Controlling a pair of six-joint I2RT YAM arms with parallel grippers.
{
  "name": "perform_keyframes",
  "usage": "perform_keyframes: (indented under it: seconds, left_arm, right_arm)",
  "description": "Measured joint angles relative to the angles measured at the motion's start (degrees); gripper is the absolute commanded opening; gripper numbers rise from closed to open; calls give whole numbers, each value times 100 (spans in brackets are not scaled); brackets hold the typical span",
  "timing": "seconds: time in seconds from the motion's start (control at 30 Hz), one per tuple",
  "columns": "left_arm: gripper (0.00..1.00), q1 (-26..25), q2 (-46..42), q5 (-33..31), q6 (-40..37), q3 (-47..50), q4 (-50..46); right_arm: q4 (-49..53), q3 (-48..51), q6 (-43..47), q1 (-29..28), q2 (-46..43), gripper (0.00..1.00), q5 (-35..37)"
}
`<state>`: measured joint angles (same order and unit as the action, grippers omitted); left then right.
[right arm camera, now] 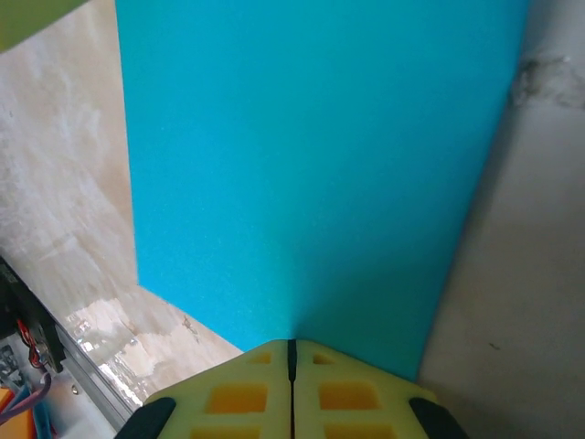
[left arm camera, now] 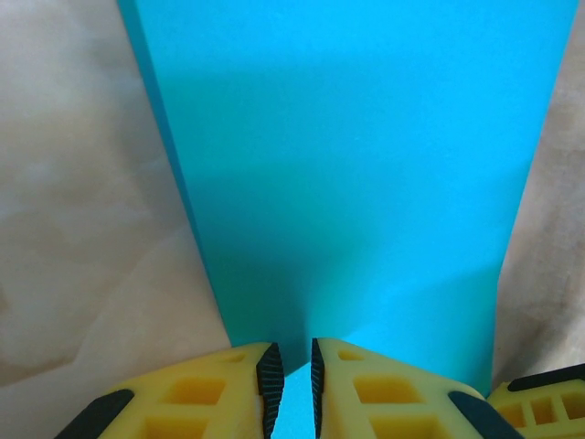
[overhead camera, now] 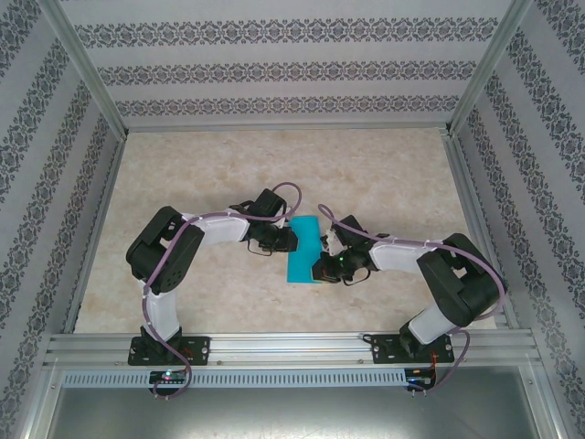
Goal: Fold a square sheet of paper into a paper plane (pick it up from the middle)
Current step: Fold the square sheet of paper in half at the center of the table.
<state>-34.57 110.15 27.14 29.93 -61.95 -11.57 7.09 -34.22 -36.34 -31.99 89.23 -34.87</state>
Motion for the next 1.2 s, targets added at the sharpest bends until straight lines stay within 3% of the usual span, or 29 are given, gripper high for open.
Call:
perform_keyframes:
  seconds: [0.27, 0.47, 0.7, 0.9, 1.2]
  left_arm:
    - [24, 0, 0, -2, -2, 9, 2]
    - [24, 0, 0, 0, -4, 9, 4]
    - [24, 0, 0, 0, -13, 9, 4]
    - [25, -26, -15, -46, -17, 11, 4]
    - [25, -33, -17, -76, -22, 28, 24]
  right_arm:
    - [-127, 337, 103, 177, -350, 7, 114]
    - [632, 461, 120, 227, -929, 7, 385]
    - [817, -66, -50, 243, -1147, 7, 385]
    - [24, -787, -284, 341, -243, 6, 319]
    - [-376, -1172, -251, 621, 920, 7, 254]
